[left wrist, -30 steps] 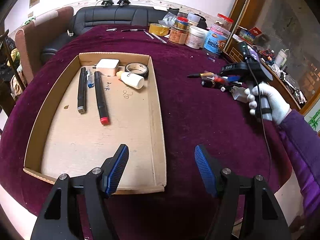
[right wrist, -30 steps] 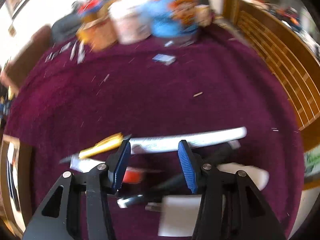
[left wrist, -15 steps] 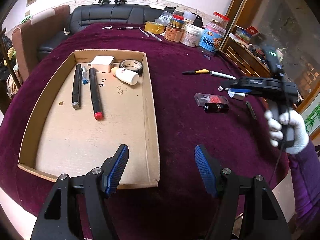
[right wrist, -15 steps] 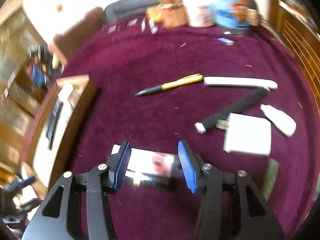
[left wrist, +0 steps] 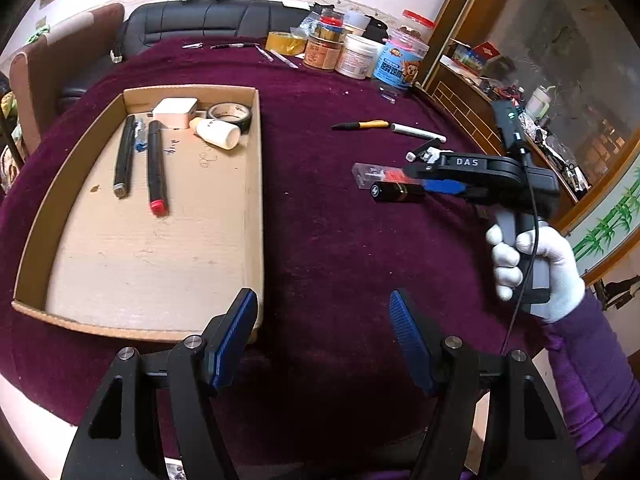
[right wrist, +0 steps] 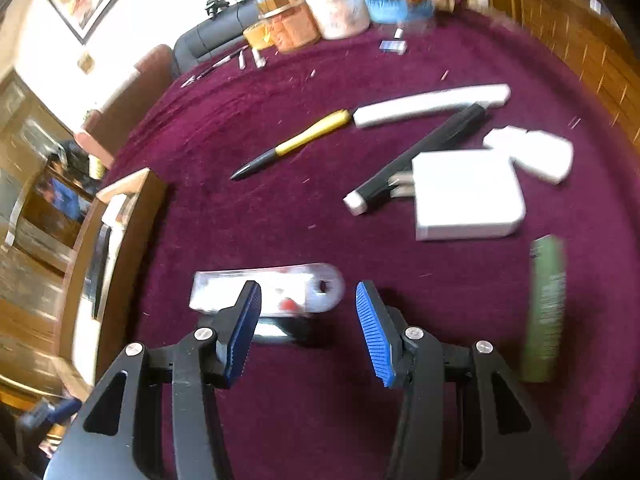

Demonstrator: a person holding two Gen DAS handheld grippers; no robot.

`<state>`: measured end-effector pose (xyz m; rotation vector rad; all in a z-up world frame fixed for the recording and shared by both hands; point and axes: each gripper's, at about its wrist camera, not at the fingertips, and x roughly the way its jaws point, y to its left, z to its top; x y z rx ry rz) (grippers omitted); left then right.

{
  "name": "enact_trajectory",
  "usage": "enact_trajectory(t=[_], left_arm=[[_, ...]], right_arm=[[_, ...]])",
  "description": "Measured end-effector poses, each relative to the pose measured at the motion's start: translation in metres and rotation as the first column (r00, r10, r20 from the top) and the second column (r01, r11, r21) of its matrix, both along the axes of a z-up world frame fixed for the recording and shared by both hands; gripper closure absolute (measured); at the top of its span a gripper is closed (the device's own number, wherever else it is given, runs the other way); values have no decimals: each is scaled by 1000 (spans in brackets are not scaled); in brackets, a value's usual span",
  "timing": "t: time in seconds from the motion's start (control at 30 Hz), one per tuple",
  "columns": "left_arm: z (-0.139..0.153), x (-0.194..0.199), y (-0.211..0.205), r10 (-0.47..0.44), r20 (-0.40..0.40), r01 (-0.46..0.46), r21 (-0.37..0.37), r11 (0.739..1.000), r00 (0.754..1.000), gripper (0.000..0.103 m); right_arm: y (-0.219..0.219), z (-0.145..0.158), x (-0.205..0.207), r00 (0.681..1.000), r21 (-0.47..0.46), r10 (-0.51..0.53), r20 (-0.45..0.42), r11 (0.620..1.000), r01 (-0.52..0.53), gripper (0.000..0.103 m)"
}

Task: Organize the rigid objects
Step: 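Grasp the clear package with the red item using the right tool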

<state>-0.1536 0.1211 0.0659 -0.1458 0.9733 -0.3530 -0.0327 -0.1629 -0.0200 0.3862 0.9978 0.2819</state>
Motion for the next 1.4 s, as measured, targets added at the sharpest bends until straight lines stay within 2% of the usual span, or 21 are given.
enact_trajectory(t=[0.07,0.13,0.2,0.27,0.3,0.37,0.43,0.53,0.6,0.8,0.83,0.87,0.9,0.97,1.13,1.27,1.4], left_arm=[[1,-2,4,12,2,-12,0,1000,1000,40],[0,-2,8,25,2,-25,1,1000,1000,40],[-3,1,11,31,-5,-31,-6,999,999,40],[-6,4,11,31,-16,-31,-16,999,999,40],[-8,5,10,25,-19,-26,-18,1000,999,40],[-10,5,7,14,-24,-14,-18,1000,1000,40],[-10,4,3,1,-18,-1,-10,1000,1000,40],[-9,1,0,-5,-16,5,-9,1000,1000,40],[-9,1,0,-4,-16,3,-9,1000,1000,40],[-2,-3,-1,-6,3,6,-4,1000,1000,40],[0,-3,-2,-8,7,8,-5,1000,1000,40],[3,-3,-3,-14,14,14,-3,1000,1000,40],[5,-3,-5,-21,20,21,0,1000,1000,40],[7,0,-9,-39,18,39,-6,999,999,40],[-2,18,-22,-77,-58,74,-62,995,995,40],[-5,32,-46,-111,-78,106,-56,993,991,40],[-7,48,-70,-124,-65,124,-14,992,990,40]], right_arm=[[10,0,-7,998,65,71,-2,995,-70,49],[29,-2,-19,980,151,199,-19,969,-194,49],[47,-2,-33,950,159,310,-29,940,-302,49],[60,4,-48,933,87,358,-15,930,-356,49],[60,8,-50,939,48,345,-3,937,-345,49],[56,18,-49,962,-87,269,34,960,-266,49],[55,25,-41,974,-159,218,59,965,-206,49],[65,29,-25,977,-193,197,87,965,-178,49],[83,28,-15,972,-262,208,105,949,-175,49],[126,6,20,964,-325,265,37,915,-239,50],[129,1,23,966,-345,260,15,908,-239,52],[129,-1,26,970,-376,243,13,900,-221,64],[126,0,25,973,-387,230,16,899,-205,70],[110,0,25,982,-358,188,-2,917,-177,76],[50,-2,7,998,-318,68,-7,946,-67,76],[13,0,-22,1000,-247,15,-5,969,-16,76],[-10,0,-46,1000,-202,-27,13,979,29,76]])
